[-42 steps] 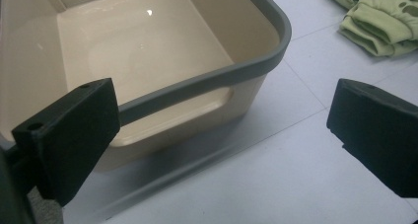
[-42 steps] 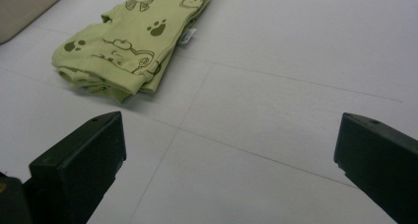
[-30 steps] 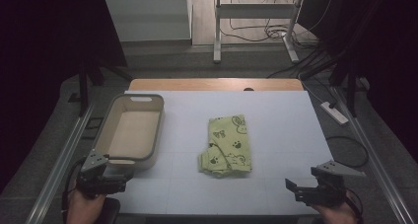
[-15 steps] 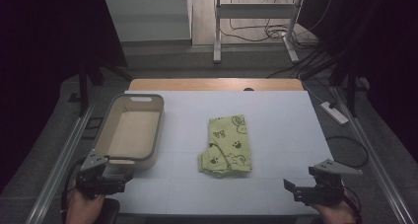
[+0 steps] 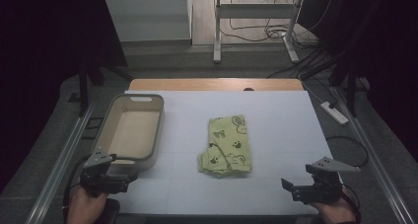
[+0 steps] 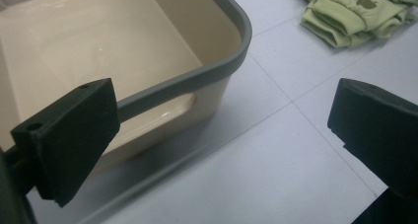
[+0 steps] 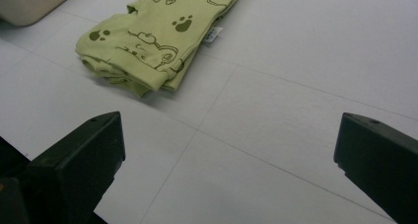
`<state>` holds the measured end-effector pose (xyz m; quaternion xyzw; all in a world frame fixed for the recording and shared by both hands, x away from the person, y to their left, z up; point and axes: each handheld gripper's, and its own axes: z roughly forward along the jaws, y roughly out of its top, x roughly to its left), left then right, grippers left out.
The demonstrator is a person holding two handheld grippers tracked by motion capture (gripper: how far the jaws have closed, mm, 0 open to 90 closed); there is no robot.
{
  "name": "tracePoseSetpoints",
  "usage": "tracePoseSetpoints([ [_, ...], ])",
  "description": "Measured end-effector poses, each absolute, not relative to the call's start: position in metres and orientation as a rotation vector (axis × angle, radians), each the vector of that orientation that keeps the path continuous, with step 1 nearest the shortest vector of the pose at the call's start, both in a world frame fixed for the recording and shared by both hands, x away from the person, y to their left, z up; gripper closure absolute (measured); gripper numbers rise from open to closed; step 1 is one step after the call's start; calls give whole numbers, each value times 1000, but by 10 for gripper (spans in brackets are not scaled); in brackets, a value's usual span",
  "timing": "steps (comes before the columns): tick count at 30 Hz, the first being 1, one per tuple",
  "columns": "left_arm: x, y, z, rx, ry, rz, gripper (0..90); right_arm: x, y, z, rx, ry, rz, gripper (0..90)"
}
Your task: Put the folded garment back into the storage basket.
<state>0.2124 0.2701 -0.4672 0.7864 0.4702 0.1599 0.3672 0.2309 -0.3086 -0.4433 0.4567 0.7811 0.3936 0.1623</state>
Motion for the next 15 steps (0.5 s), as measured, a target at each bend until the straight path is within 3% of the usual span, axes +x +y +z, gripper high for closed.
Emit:
tracePoseSetpoints([
  [15,227,270,-468,2010,1182,386,0,236,-303,-442,1221,2294,1174,0],
])
